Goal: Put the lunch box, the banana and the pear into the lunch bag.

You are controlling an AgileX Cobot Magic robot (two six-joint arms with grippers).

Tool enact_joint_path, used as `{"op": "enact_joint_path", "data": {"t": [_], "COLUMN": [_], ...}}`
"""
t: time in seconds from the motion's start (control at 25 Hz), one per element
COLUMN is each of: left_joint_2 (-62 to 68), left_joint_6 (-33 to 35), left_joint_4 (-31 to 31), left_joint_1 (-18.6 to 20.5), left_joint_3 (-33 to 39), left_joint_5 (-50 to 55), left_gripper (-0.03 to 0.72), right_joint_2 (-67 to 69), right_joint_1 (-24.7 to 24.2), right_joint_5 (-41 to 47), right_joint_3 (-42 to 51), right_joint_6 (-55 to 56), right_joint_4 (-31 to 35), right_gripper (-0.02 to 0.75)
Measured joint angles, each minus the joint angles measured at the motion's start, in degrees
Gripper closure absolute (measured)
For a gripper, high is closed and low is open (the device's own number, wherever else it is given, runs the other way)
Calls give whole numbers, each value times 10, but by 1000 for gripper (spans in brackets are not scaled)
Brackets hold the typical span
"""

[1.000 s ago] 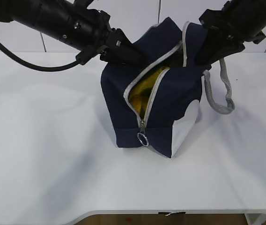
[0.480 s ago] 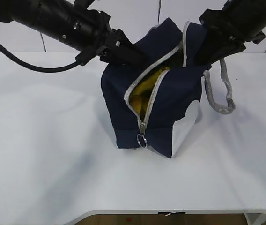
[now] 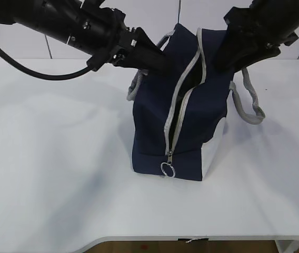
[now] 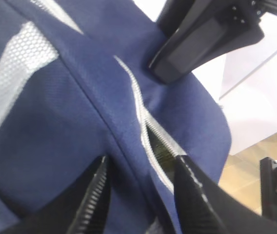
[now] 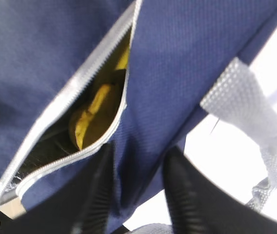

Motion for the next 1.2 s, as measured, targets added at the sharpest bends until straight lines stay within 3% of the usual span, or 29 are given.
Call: {"op": "enact_joint_path", "data": {"t": [0.16, 0.44, 0.76, 1.2], "left_joint_2": [-1, -25, -29, -102], "left_joint_6": [13, 27, 28, 94], "left_joint_4": [-15, -62, -175, -183], "left_joint_1": [0, 16, 86, 154], "left_joint_3": [0, -47, -87, -87], "left_joint_5": [1, 24, 96, 110], "left_gripper": [342, 340, 365, 407], "right_joint_2": [0, -8, -67, -105], "right_joint_1": [0, 0, 0, 0], "right_joint_5": [-1, -1, -1, 1], "right_joint_3": [0, -25, -62, -62], "right_joint_6": [-3, -21, -52, -58], "right_joint_4": [0, 9, 44, 76], "right_gripper": [330, 316, 316, 316]}}
